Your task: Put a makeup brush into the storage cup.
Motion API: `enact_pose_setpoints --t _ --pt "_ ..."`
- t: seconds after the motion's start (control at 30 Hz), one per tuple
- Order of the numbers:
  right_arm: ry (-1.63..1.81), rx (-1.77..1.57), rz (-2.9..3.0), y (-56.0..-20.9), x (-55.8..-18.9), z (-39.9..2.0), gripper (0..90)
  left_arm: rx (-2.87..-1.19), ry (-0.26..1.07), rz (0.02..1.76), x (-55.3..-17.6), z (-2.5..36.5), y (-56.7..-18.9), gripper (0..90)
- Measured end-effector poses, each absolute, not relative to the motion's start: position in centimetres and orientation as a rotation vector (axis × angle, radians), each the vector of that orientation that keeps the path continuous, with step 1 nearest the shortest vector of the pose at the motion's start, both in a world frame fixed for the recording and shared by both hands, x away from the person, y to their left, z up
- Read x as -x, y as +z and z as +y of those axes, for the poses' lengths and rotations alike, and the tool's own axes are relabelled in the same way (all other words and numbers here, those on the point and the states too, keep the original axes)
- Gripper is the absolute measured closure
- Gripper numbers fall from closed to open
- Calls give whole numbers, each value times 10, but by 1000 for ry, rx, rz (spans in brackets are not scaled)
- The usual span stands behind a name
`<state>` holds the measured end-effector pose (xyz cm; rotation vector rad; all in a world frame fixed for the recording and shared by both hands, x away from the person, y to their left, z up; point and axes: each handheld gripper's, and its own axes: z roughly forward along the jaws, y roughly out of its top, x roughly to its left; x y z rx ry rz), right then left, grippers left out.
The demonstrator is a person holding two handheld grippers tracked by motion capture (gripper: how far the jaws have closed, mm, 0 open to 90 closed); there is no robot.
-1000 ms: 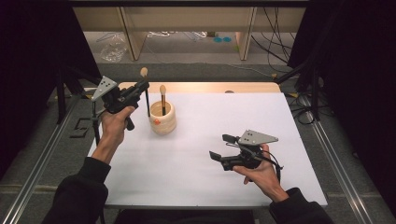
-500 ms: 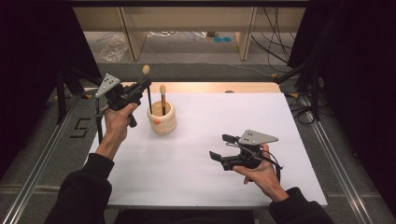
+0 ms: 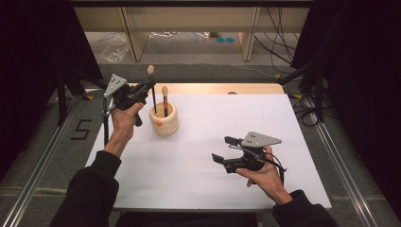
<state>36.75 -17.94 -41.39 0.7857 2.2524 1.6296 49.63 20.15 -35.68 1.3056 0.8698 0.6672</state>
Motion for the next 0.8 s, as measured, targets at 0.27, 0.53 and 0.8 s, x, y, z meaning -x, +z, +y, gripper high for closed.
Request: enact_pose_setpoints --t 0.27,0.53,0.8 --pt "1639 -780 2262 -414 -368 -180 211 -1308 676 906 -506 198 -367 844" --pt "1643 -773 2269 -414 -367 -179 213 -1322 682 878 -515 193 -375 844" --pt "1664 -774 2256 -414 -367 -179 214 -1337 688 879 -518 190 -381 844"
